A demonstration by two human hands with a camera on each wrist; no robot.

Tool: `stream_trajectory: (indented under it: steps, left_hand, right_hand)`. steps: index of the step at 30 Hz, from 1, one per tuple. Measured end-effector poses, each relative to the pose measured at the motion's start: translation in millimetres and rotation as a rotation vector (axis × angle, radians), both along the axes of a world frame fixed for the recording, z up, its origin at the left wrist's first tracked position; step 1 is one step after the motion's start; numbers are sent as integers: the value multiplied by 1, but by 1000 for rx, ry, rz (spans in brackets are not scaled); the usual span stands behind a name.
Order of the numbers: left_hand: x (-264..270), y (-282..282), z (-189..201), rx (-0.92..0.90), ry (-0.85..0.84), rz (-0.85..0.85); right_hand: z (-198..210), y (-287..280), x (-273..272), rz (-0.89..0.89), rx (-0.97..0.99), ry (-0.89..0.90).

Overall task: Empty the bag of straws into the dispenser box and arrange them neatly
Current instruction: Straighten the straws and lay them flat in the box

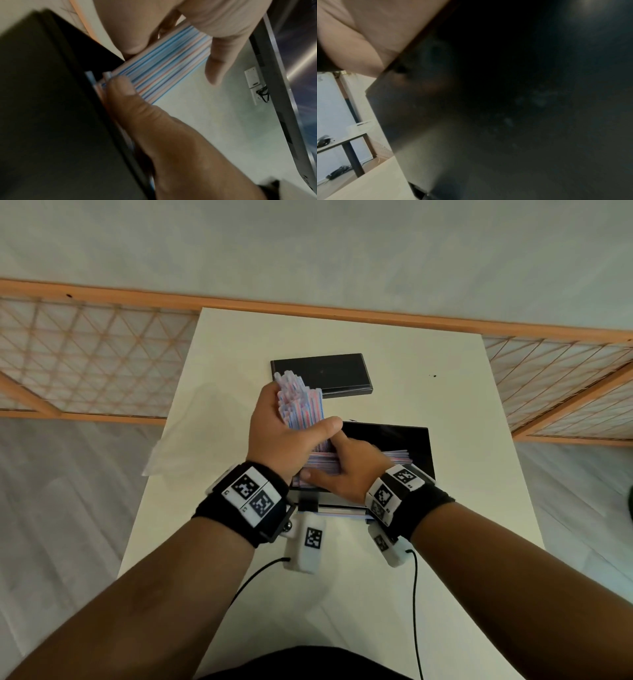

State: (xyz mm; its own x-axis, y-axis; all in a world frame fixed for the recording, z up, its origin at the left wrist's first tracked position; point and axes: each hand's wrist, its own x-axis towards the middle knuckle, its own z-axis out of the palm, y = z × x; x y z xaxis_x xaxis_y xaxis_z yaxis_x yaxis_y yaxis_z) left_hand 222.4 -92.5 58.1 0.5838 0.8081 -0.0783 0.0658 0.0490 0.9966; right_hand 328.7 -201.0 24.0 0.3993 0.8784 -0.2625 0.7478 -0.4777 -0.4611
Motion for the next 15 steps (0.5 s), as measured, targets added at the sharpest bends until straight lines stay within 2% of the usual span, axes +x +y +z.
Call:
stream_trajectory:
  steps: [6, 10, 13, 15]
  left_hand:
    - [16, -5, -4, 93, 78, -167]
    - [10, -7, 5, 197, 65, -253]
    - [1, -6, 17, 249, -10, -258]
    - [-5, -1, 18, 259, -17, -207]
  right_hand:
    - [-12, 7, -4, -84, 144, 96]
    - [-9, 3, -4, -77, 284, 77]
    - [-3, -4, -7, -98, 369, 68]
    - [2, -10, -7, -128, 339, 77]
